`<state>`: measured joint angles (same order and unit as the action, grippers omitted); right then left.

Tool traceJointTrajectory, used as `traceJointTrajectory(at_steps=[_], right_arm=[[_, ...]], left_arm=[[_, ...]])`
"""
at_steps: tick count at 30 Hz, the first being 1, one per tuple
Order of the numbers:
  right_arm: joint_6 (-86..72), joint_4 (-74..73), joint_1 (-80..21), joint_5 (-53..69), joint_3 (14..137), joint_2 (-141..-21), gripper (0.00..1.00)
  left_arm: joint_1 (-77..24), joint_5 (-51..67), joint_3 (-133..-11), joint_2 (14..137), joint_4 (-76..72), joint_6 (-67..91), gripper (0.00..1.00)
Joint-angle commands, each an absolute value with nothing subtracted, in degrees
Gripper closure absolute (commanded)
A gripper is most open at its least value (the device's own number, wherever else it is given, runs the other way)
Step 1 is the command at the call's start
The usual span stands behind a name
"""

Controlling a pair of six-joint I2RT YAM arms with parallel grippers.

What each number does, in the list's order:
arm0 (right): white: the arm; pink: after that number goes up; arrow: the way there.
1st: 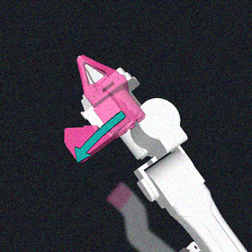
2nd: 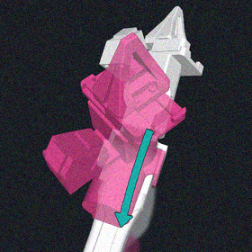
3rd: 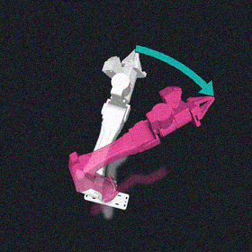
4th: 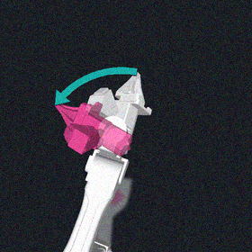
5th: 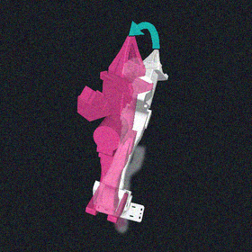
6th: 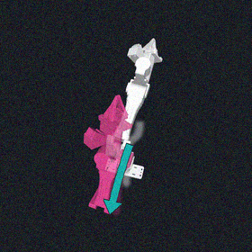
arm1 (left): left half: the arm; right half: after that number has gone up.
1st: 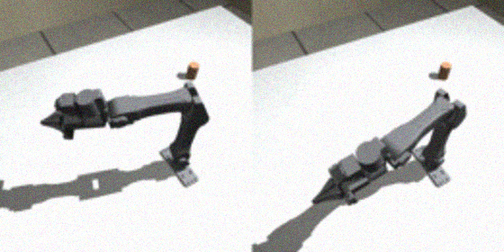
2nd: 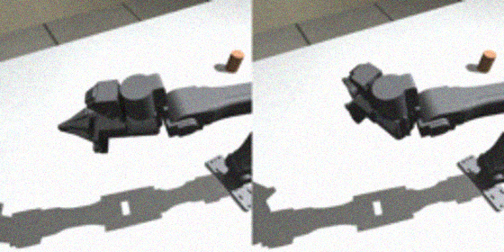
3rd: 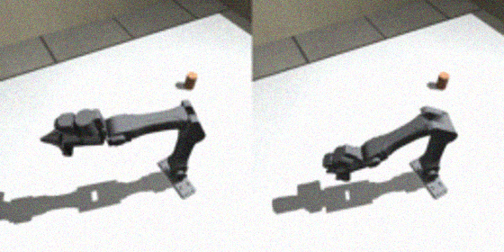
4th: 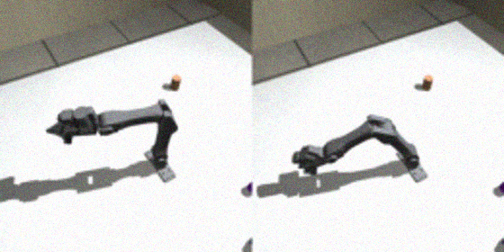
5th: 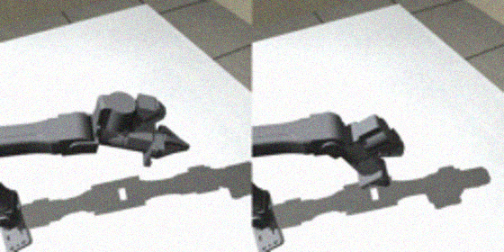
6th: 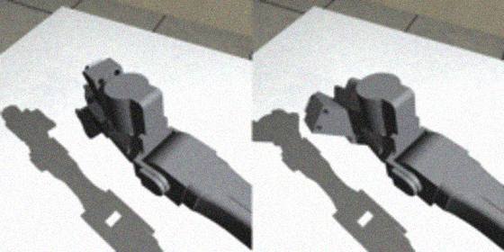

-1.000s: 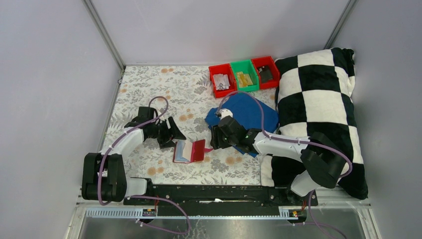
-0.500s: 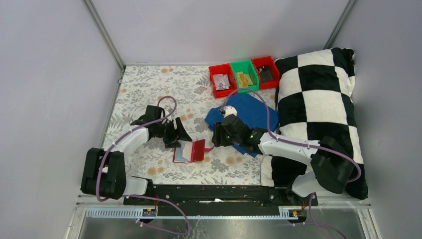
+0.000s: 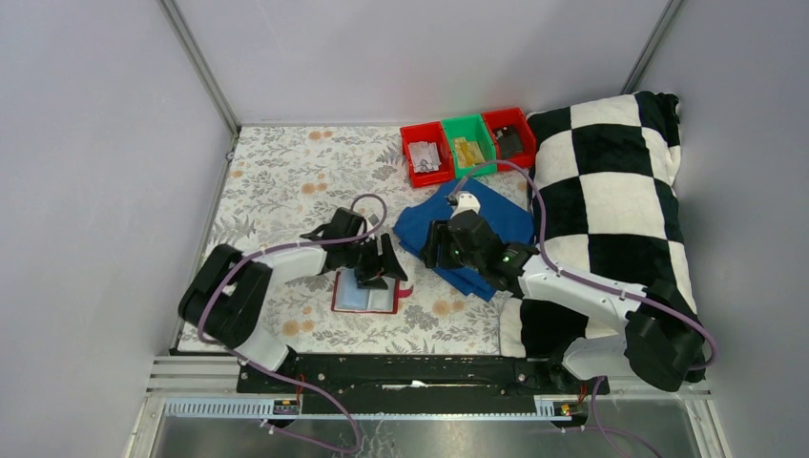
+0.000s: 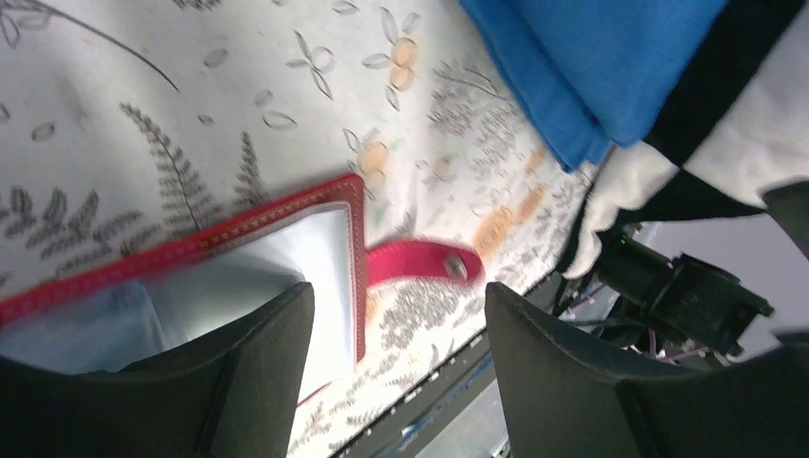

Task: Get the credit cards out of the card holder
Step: Open the card holder at the center of the board.

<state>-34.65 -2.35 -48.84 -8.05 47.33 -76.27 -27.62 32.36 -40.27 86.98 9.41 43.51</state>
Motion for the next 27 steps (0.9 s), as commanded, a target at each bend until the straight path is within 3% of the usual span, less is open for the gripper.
traceJointTrajectory(at_steps=[1,8,13,17,22,27], right_arm=[[-36.7,-2.2,-48.0,-9.2,45.7,-73.0,0.38],[-36.1,-0.7,-47.9,-4.6,44.6,-72.1,0.38],[-30.9,8.0,-50.5,9.2,45.9,-76.1,0.37],[-27.4,7.8,-54.4,10.7,50.3,-82.9,0.41],[-25.9,8.0,-56.7,14.4,55.0,-89.2,0.42],[-26.4,3.3,-57.6,10.6,59.2,-93.9,0.34]], left_arm=[[-28.7,28.0,-41.0,92.5,1.4,46.6,0.31],[-28.5,24.5,-47.7,85.0,12.5,41.4,0.29],[-26.0,9.2,-52.9,77.7,25.6,37.9,0.32],[-19.8,9.5,-49.5,73.0,27.9,37.9,0.32],[-19.0,10.5,-42.4,69.0,27.1,42.4,0.34],[-19.0,13.9,-39.0,68.6,25.9,43.4,0.34]])
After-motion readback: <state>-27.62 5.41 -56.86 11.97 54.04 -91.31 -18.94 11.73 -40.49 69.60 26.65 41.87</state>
